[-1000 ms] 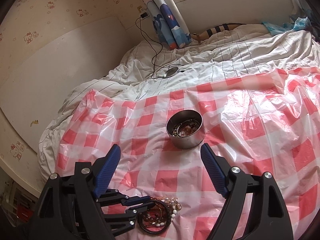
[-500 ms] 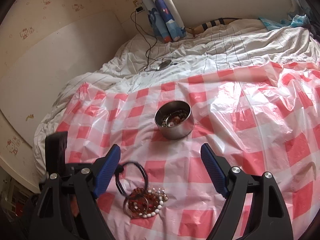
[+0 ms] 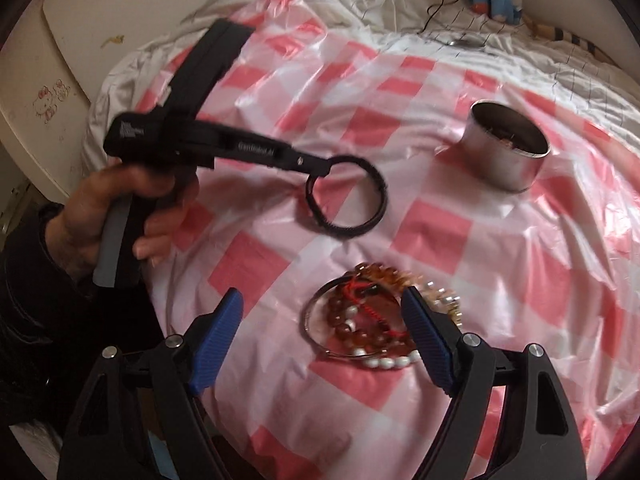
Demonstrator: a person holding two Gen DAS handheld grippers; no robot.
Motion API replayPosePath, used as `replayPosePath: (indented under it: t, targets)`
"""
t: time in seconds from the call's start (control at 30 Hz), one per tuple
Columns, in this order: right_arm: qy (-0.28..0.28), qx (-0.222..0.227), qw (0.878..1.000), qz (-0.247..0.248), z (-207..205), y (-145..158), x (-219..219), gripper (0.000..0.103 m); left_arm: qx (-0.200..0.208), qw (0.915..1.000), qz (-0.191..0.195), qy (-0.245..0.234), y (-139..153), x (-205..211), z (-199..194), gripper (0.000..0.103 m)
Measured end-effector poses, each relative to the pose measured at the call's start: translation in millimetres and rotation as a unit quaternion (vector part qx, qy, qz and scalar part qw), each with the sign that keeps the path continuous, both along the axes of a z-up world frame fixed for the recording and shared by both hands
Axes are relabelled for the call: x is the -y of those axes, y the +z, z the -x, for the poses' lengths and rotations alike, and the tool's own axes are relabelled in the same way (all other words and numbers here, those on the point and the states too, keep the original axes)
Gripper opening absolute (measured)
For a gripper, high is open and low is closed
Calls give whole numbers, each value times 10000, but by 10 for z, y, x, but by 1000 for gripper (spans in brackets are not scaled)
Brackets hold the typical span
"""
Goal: Organize jewelry
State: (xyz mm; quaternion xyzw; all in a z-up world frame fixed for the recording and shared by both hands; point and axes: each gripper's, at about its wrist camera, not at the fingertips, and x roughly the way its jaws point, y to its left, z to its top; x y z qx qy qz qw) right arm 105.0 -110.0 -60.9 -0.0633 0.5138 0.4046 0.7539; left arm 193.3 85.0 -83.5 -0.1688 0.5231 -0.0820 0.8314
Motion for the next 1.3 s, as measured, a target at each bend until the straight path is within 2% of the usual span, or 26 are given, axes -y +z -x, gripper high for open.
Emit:
replayPosePath:
  t: [0.03, 0.13, 0.37, 0.47, 0.53, 0.57, 0.63, 0.8, 0.87, 0.97, 1.1, 1.3]
  targets:
    - [3, -80, 10000, 18, -10, -37, -12, 68, -11, 10000, 5, -4, -6, 1, 1, 8]
    - [-107, -306, 9995, 22, -73, -135, -8, 54, -34, 10000, 23, -18, -17, 8, 0, 8]
    - [-365, -465, 9981, -169, -153, -232, 28, 47, -73, 10000, 30, -23, -31, 11, 5, 9]
    - [-491, -405, 9979, -120, -165, -273, 24, 40, -115, 9999, 37, -13, -65, 17, -9, 12]
    - [-626, -460, 9969, -139, -194, -321, 46, 21, -163, 9999, 32, 11, -100, 17, -17, 17]
    - [-685, -488, 9963, -191, -208, -333, 67, 19, -181, 9998, 21, 33, -116, 13, -24, 20]
    - [-788, -598, 9942, -423, -234, -323, 131, 7, -224, 9997, 32, 86, -149, -1, -42, 25]
    - [-1063, -967, 9790, -1442, -348, -175, 385, 4, -249, 9996, 100, 95, -181, 10, -63, 33]
    - [-1122, -1020, 9701, -1897, -381, -81, 492, 4, -228, 9997, 72, 55, -181, 31, -57, 37]
    - [-1153, -968, 9608, -2328, -417, 61, 589, 4, -210, 9998, 28, 7, -178, 70, -58, 41]
    - [-1373, -776, 9588, -2363, -478, 175, 706, 4, -218, 9998, 23, 0, -200, 86, -69, 44]
    - [-1925, -449, 9650, -1721, -626, 128, 839, 4, -204, 9998, -17, -63, -204, 144, -85, 53]
